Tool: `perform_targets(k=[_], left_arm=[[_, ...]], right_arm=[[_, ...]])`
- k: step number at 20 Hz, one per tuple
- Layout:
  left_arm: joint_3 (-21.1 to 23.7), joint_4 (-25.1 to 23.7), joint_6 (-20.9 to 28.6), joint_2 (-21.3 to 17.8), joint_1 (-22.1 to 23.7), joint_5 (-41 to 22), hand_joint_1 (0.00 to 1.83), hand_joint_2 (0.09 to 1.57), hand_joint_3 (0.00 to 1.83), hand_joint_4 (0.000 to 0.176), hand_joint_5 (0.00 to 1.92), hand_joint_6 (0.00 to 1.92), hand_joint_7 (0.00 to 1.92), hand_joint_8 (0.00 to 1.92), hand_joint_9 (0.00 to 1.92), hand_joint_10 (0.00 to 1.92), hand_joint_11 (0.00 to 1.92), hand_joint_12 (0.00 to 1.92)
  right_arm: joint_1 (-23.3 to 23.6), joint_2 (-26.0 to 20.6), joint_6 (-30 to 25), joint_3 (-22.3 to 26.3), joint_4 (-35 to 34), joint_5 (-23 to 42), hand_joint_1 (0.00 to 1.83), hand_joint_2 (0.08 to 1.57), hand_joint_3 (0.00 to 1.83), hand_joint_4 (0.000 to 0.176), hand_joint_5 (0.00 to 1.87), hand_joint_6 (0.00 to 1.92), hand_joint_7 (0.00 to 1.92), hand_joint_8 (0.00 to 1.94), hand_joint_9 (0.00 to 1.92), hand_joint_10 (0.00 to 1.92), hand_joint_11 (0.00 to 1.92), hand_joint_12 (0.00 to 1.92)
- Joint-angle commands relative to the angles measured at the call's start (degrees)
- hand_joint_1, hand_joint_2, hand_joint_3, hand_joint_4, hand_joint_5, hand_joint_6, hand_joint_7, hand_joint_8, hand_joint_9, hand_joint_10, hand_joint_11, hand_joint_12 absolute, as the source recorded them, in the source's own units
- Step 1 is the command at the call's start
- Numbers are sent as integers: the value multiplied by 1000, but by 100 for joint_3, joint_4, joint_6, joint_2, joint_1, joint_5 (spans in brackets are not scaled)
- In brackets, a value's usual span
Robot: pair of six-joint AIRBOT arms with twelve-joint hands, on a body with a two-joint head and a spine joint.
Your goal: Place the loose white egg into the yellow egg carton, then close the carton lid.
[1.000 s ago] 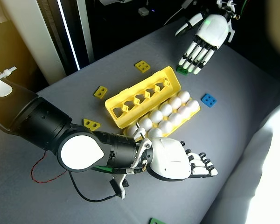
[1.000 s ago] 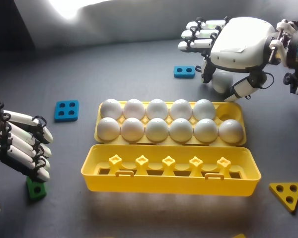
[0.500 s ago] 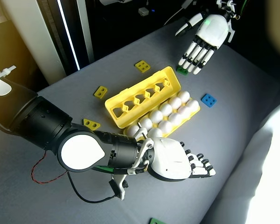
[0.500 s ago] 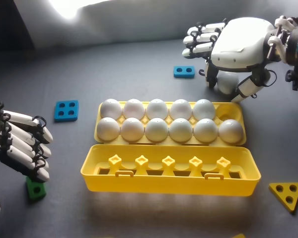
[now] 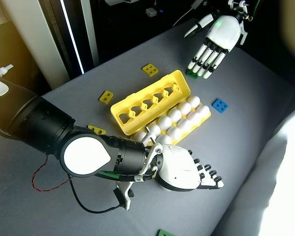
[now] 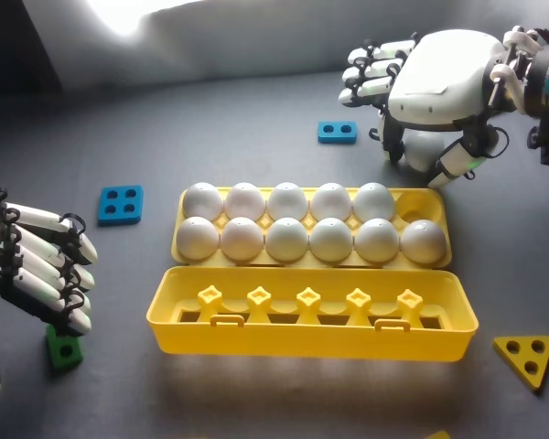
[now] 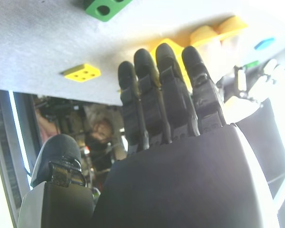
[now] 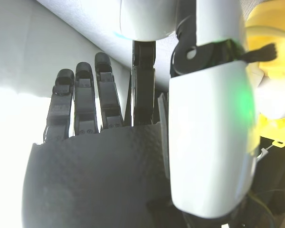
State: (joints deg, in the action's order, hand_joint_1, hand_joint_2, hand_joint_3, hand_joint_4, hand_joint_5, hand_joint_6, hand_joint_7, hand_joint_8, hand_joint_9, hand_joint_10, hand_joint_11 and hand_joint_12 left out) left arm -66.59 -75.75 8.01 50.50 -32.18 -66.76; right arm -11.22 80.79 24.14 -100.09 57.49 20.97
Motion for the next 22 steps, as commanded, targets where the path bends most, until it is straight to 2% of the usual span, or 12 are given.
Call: perform_targets(k=[1,4,6,7,9,12,14,17,22], left_arm=[[-21,368,36,-78,36,-310,0,1201,2,0,549,3,527,2,428,2,0,600],[-24,362,37,-75,47,-310,0,1201,2,0,549,3,528,2,429,2,0,602],[-23,358,47,-76,49,-310,0,1193,0,0,553,1,529,0,431,1,0,635],[-23,356,47,-78,49,-310,0,1195,0,0,558,3,529,1,431,1,0,636],[-20,355,49,-81,49,-310,0,1193,0,0,559,2,526,0,429,0,0,639],[-15,355,49,-86,49,-310,0,1189,0,0,562,1,538,3,440,3,0,632],[-15,348,50,-81,52,-310,0,1201,2,0,566,2,541,2,441,2,0,634],[-12,344,58,-83,55,-310,0,1203,1,0,544,0,520,1,424,0,0,592],[-12,331,61,-81,73,-310,0,1190,0,0,565,3,536,2,435,2,0,633]], right_arm=[[136,-98,-2,3,-183,267,1104,1005,0,135,1238,546,198,1,73,5,0,0],[266,-214,-303,214,-184,214,1104,1005,0,135,1238,545,198,1,73,5,0,0],[375,-327,-609,417,-185,160,1095,1003,0,171,1244,534,221,6,102,10,0,0],[425,-364,-857,461,-191,111,1094,1002,0,175,1245,531,230,9,110,12,0,0],[491,-429,-1067,498,-609,-80,1098,996,0,176,1266,494,234,0,119,3,0,0],[568,-554,-1920,546,-710,-357,1098,997,0,170,1262,497,227,0,119,2,0,0],[585,-703,-1998,718,-995,-478,1093,1002,1,175,1244,532,219,2,115,0,0,0],[600,-950,-2585,1053,-1117,-762,1095,1002,0,173,1242,537,221,4,121,4,0,0],[592,-1057,-2588,1180,-2059,-929,1099,997,0,170,1262,498,237,0,135,1,0,0]])
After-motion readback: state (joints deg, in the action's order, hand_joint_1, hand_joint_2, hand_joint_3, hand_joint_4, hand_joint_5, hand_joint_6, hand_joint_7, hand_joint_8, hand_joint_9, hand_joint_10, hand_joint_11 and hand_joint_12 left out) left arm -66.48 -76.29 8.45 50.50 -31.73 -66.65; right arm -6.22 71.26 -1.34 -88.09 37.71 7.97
